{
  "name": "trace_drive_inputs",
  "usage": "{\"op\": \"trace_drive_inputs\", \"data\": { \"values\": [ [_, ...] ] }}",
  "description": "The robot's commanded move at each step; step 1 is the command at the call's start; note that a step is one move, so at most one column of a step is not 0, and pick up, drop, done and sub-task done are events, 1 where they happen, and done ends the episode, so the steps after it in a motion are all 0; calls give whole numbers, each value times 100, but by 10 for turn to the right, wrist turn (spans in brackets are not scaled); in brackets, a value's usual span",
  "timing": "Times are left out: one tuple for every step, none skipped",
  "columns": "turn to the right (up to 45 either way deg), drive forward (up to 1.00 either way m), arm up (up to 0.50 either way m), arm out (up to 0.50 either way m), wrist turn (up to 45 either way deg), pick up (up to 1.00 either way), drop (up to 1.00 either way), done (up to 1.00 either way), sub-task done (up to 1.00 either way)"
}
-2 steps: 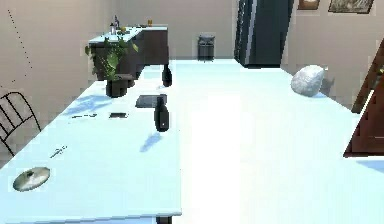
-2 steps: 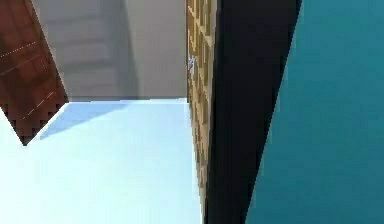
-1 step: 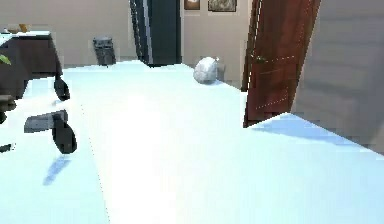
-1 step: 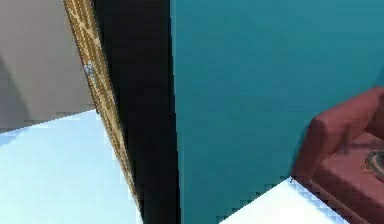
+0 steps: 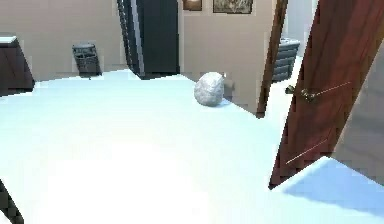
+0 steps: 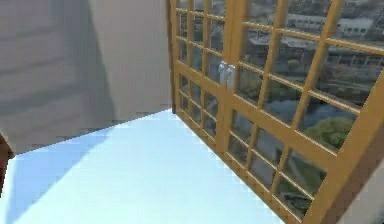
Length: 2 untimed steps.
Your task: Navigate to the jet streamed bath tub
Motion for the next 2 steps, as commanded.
{"op": "trace_drive_inputs", "data": {
  "values": [
    [0, 100, 0, 0, 0, 0, 0, 0, 0],
    [60, 0, 0, 0, 0, 0, 0, 0, 0]
  ]
}}
